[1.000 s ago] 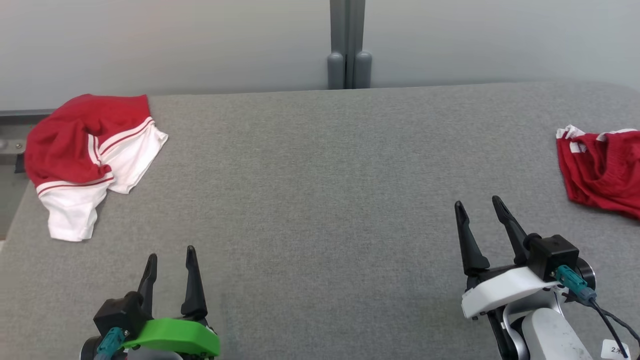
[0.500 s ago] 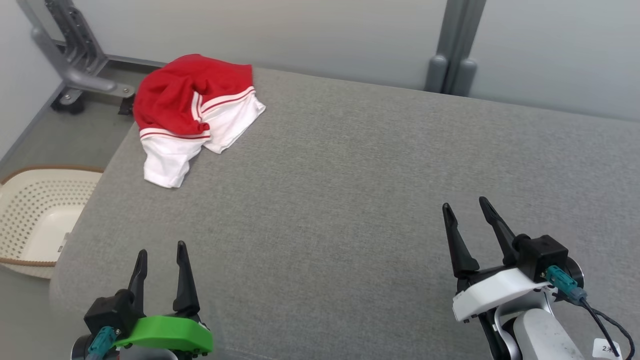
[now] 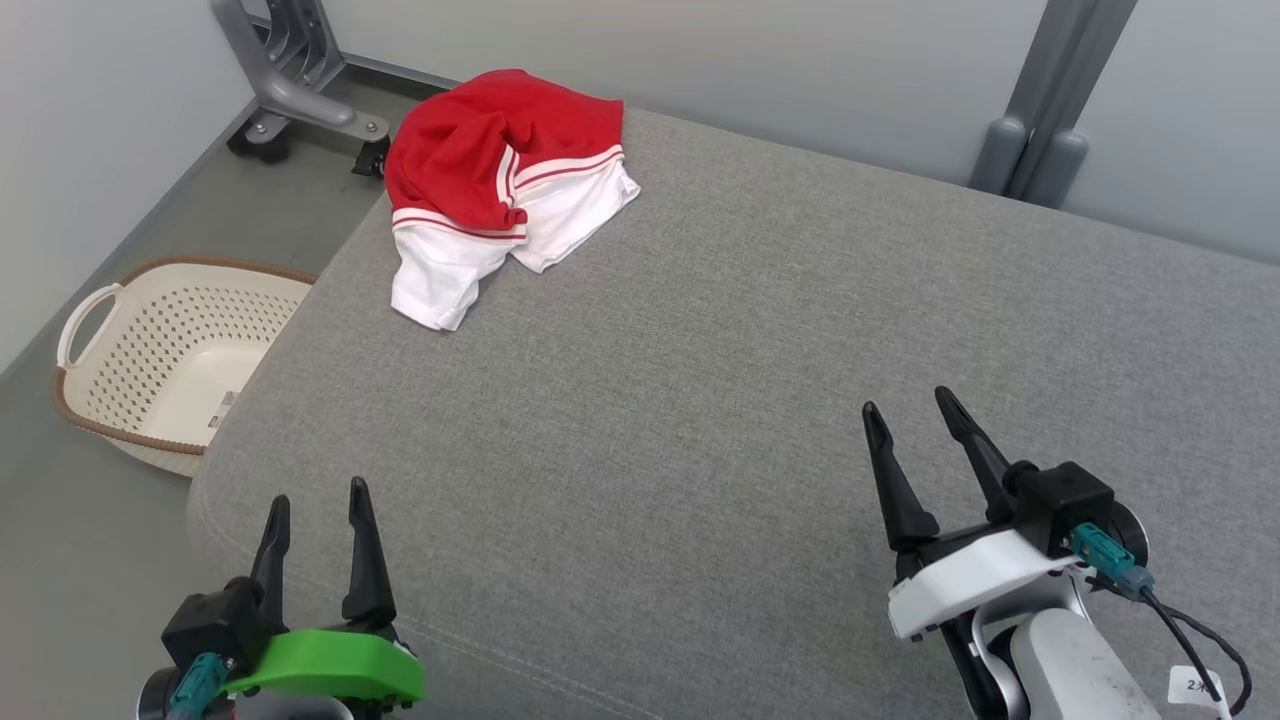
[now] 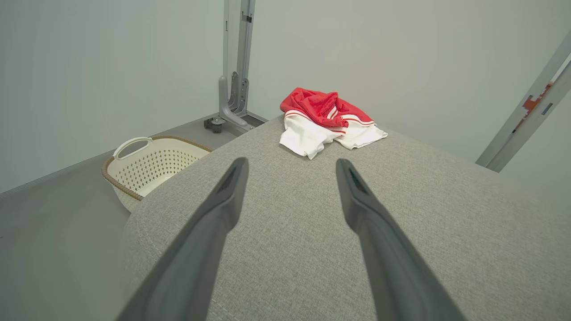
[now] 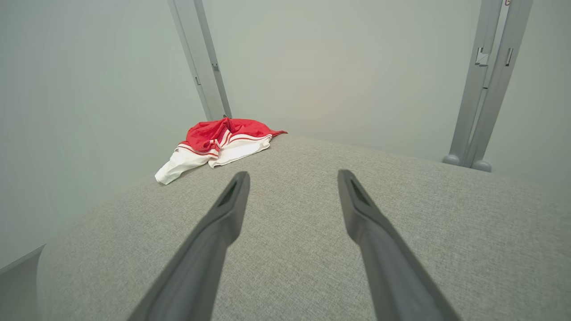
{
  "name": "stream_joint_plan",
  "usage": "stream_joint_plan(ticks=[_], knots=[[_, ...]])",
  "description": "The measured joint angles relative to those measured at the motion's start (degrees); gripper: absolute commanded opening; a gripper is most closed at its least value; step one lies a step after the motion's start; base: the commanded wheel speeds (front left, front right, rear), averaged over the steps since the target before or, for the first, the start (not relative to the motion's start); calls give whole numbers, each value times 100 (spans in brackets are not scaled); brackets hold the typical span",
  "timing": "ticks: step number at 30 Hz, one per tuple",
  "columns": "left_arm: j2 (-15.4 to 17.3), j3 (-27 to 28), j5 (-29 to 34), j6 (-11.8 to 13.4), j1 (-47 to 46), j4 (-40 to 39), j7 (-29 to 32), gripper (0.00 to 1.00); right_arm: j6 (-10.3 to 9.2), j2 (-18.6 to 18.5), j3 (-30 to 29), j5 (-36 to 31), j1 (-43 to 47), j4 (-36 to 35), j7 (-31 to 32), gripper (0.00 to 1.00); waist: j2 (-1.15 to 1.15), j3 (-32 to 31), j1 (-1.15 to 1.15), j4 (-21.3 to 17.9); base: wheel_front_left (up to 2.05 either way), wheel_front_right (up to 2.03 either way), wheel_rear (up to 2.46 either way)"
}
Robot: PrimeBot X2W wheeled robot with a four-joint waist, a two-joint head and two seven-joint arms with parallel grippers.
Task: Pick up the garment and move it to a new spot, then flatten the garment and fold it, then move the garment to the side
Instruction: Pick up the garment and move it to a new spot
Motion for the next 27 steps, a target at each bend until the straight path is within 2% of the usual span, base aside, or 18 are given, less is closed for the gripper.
stream_joint_plan(ticks=[5,8,13,20,23,27], knots=[[0,130,-56,27,-15,-25,0,100,0,1,-77,-165,-76,-44,0,100,0,123,0,-101,0,0,0],[219,194,22,-41,-210,-47,0,100,0,3,-166,-271,-178,-116,0,100,0,221,0,-201,0,0,0],[1067,381,318,-144,-1302,-175,196,100,0,1,-543,-586,-364,-275,19,100,0,457,0,-420,0,0,0],[1967,444,560,-359,-3038,12,911,100,0,1,-906,-905,-611,-753,219,100,0,845,0,-782,0,0,0],[2101,480,436,-449,-3707,421,1250,100,0,2,-981,-1022,-712,-1059,353,100,0,1082,0,-923,0,0,0],[2075,458,40,-637,-4470,1165,1661,100,0,-1,-1055,-1144,-783,-1584,588,100,0,1475,0,-1083,0,0,0]])
